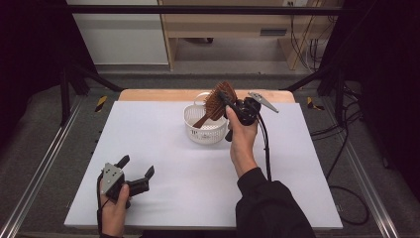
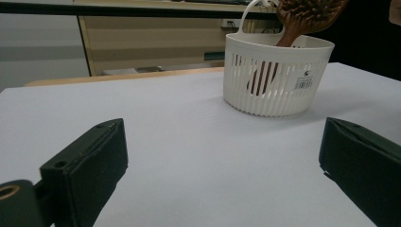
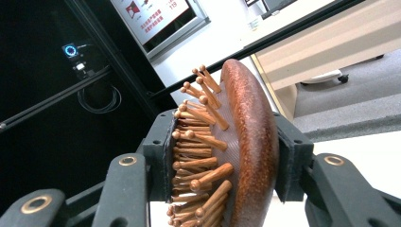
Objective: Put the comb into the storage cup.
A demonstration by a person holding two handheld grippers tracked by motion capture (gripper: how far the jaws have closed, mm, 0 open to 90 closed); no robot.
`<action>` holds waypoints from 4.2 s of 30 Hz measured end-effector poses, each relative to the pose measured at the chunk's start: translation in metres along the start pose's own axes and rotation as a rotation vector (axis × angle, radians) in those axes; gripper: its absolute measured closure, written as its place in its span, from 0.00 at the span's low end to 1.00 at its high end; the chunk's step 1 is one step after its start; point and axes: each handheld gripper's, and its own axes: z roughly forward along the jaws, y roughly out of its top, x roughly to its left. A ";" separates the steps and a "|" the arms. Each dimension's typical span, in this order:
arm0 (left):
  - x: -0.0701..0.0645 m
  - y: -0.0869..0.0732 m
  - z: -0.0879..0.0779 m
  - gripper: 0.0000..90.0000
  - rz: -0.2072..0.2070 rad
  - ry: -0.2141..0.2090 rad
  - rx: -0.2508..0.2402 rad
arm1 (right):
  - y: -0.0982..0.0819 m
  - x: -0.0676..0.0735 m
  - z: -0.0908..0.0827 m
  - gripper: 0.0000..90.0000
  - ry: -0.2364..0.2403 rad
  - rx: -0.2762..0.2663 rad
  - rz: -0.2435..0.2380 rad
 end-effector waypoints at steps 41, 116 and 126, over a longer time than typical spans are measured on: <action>0.000 -0.001 0.001 0.02 -0.002 -0.008 0.008 | -0.024 -0.009 0.009 0.56 -0.012 0.001 0.016; 0.000 -0.001 0.001 0.02 -0.003 -0.007 0.008 | -0.020 -0.032 0.002 0.50 -0.036 0.071 0.001; 0.000 -0.001 0.001 0.02 -0.003 -0.007 0.009 | -0.021 -0.035 0.001 0.49 -0.043 0.080 0.007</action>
